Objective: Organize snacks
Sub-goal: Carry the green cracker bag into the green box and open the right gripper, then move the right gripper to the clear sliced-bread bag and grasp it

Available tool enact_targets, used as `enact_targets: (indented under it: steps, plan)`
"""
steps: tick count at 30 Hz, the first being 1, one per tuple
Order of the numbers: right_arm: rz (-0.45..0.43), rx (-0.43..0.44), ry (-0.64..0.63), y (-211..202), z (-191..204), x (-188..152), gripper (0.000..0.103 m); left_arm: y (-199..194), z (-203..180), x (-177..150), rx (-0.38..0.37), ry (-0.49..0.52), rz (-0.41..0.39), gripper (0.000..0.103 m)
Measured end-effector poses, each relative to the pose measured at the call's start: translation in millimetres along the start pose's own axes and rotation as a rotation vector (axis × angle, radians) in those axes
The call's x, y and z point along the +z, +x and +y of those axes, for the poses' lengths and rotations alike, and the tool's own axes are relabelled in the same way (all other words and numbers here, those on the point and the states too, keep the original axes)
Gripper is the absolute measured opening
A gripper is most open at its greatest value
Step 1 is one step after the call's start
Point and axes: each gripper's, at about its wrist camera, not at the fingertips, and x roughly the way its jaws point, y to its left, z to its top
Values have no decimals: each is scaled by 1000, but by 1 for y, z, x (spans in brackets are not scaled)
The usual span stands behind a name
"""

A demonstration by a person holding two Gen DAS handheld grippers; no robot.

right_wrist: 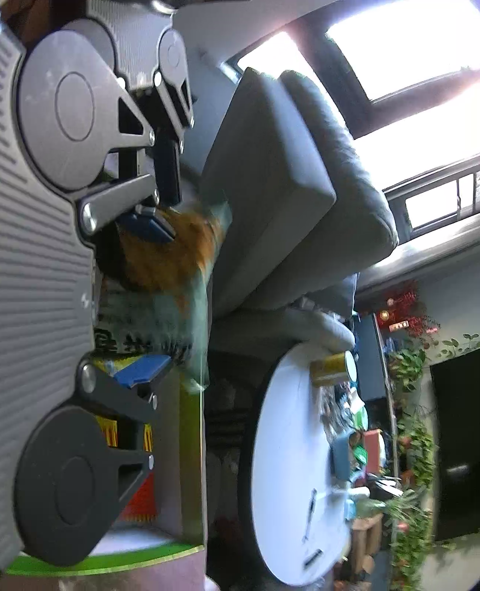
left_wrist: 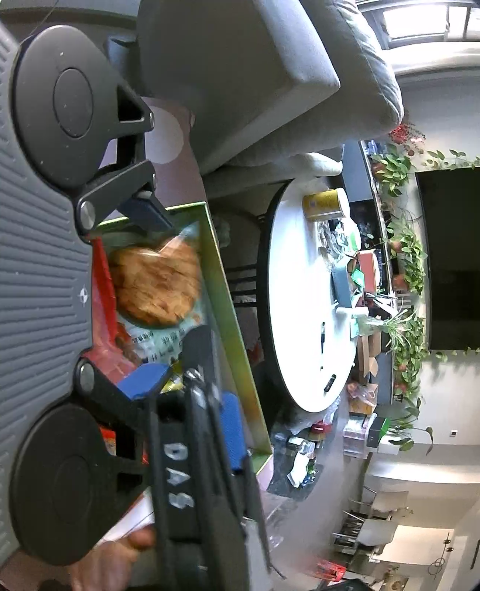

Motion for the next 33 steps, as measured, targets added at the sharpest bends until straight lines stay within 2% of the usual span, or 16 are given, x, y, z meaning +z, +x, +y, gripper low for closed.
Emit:
enact_targets:
  steps: [12,18,23,33]
  plan:
    - [-48,-3,-22,-57,6,6,67,-46,-13,-2,5,-22,-54,79]
    - [-62,-6,16,-87,0,4,67,-76,-35,-1,-31,-13,-104,79]
    - [-60,-4,65,-114,-9,-8,67,-95,-62,-7,-70,7,-118,80]
    - [-14,-101,111,-152,-44,-53,67,-115,-121,-36,-178,60,-83,80]
